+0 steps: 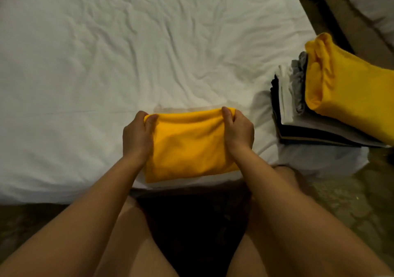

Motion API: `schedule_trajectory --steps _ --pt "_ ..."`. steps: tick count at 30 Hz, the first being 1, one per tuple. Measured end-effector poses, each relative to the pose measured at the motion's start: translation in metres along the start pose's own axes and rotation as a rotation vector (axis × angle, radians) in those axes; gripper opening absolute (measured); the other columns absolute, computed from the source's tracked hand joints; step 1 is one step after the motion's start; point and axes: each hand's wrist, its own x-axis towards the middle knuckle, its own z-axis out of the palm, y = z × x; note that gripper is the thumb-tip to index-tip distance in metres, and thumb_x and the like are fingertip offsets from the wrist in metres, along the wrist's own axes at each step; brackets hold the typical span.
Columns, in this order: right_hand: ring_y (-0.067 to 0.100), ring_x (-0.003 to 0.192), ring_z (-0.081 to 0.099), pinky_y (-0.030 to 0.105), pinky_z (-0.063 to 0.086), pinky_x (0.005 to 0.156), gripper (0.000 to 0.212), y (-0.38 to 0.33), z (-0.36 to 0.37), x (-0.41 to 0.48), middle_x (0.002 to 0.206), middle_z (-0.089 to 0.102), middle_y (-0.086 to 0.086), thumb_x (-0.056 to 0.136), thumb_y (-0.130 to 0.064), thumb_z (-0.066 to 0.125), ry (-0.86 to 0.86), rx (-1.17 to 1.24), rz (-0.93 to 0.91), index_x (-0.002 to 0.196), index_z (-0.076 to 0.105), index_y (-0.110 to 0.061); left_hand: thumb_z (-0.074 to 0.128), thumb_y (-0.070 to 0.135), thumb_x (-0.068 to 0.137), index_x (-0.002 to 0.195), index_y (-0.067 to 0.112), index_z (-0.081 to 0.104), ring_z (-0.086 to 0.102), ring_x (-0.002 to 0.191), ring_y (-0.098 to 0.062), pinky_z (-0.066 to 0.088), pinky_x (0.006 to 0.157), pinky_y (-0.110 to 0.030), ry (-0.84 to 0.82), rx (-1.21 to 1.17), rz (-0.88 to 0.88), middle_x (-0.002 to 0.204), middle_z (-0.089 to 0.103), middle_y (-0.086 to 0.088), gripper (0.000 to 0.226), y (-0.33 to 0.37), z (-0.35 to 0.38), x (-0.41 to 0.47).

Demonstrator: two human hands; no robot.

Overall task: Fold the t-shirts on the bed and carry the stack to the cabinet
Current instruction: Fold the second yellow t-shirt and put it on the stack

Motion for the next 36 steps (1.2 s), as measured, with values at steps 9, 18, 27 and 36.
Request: schedule_trajectory --steps 9,18,27,36 --pt "0.019 0.097 0.053 0.028 0.037 0.076 0.047 0.015 -0.008 -0.003 0.12 0.059 0.007 0.091 -0.046 0.05 -0.201 0.201 0.137 0.129 0.041 -0.02 0.04 0.041 0.096 0.135 0.014 0.029 0.051 0.1 -0.027 0.039 0.079 -0.035 -0.044 -0.112 -0.185 0.117 0.052 -0.012 0.049 0.004 0.001 -0.013" --pt "0.027 0.128 0.041 0.041 0.037 0.099 0.068 0.008 0.005 -0.051 0.15 0.035 0.002 0.08 -0.025 0.056 0.117 -0.249 -0.23 0.144 0.033 -0.025 0.036 0.029 0.08 0.129 0.008 0.051 0.049 0.126 -0.031 0.035 0.094 -0.063 -0.026 0.501 0.417 0.138 0.048 -0.017 0.055 0.039 0.055 -0.08" --pt "0.025 0.142 0.024 0.049 0.008 0.108 0.065 0.029 0.049 -0.035 0.153 0.03 -0.006 0.083 -0.065 0.025 -0.177 -0.62 -0.413 0.142 0.031 -0.041 0.036 0.051 0.082 0.135 0.028 0.047 0.038 0.134 -0.029 0.026 0.101 -0.063 -0.166 0.619 0.337 0.147 0.039 -0.007 0.059 -0.027 0.057 -0.044" --pt "0.026 0.144 0.015 0.048 0.004 0.111 0.068 0.018 0.03 -0.042 0.158 0.014 0.002 0.086 -0.061 0.026 -0.083 -0.586 -0.395 0.147 0.022 -0.032 0.034 0.049 0.085 0.141 0.023 0.032 0.025 0.136 -0.027 0.025 0.1 -0.065 -0.005 0.532 0.324 0.148 0.035 -0.013 0.062 -0.019 0.049 -0.056"
